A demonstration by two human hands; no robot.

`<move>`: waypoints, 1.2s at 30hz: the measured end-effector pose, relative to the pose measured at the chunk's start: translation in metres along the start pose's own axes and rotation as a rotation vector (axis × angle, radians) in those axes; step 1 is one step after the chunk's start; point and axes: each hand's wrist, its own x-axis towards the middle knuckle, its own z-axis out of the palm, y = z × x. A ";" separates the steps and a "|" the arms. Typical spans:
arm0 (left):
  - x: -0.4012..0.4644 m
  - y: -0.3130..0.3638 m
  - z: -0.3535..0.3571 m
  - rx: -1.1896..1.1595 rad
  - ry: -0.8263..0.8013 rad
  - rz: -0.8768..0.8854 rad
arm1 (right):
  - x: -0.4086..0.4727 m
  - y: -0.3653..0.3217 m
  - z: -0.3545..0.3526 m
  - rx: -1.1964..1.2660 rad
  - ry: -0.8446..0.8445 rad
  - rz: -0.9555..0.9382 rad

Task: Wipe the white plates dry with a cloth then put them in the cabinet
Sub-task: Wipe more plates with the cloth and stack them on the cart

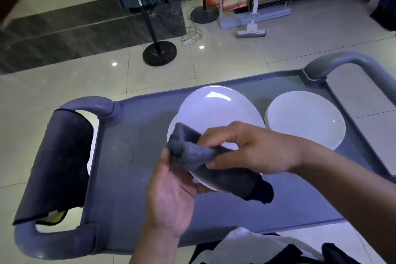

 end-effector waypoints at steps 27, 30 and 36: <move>0.008 -0.010 0.069 0.260 0.219 0.249 | -0.105 0.124 -0.051 0.940 0.822 0.205; 0.004 -0.031 0.084 0.214 0.214 0.208 | -0.109 0.121 -0.053 1.041 0.787 0.128; -0.003 -0.055 0.104 0.216 0.226 0.200 | -0.128 0.141 -0.061 1.130 0.778 0.235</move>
